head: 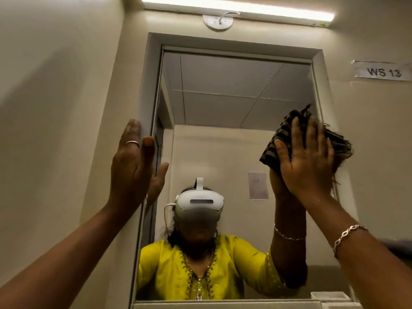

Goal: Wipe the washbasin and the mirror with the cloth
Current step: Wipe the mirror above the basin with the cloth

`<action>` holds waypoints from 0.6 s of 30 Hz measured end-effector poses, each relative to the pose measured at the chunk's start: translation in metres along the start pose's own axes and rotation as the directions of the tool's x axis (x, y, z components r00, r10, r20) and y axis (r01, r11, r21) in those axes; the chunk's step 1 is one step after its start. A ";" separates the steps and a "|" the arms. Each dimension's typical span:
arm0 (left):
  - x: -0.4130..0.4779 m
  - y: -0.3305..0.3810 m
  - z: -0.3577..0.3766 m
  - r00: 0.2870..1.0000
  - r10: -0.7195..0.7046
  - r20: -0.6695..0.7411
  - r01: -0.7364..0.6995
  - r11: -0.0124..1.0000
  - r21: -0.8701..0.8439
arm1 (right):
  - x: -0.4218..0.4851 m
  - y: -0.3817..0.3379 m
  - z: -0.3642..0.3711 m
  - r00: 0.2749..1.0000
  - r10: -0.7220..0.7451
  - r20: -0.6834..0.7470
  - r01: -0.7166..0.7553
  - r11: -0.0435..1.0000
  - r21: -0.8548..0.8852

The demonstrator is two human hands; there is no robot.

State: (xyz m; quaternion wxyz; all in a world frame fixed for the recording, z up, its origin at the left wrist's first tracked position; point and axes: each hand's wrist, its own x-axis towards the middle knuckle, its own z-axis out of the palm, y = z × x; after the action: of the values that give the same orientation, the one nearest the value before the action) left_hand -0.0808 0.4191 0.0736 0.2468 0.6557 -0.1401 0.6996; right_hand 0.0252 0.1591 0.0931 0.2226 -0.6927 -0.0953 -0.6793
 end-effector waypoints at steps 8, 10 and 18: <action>-0.001 -0.002 0.001 1.000 -0.011 -0.007 0.011 0.998 -0.063 | -0.024 -0.089 0.009 0.987 -0.160 -0.009 0.160 0.985 0.068; -0.002 -0.002 0.001 1.000 -0.003 -0.007 0.003 0.999 -0.052 | -0.029 -0.112 0.011 0.977 -0.211 0.013 0.209 0.974 0.086; -0.001 -0.005 0.002 1.000 0.015 -0.005 -0.015 0.999 -0.043 | -0.032 -0.174 0.016 0.909 -0.403 0.106 0.380 0.905 0.190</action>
State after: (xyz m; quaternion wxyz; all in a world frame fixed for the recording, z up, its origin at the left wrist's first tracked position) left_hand -0.0760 0.4218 0.0719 0.2559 0.6476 -0.1598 0.6997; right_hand -0.0382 0.3255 0.0927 0.1306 -0.6852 -0.3042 -0.6487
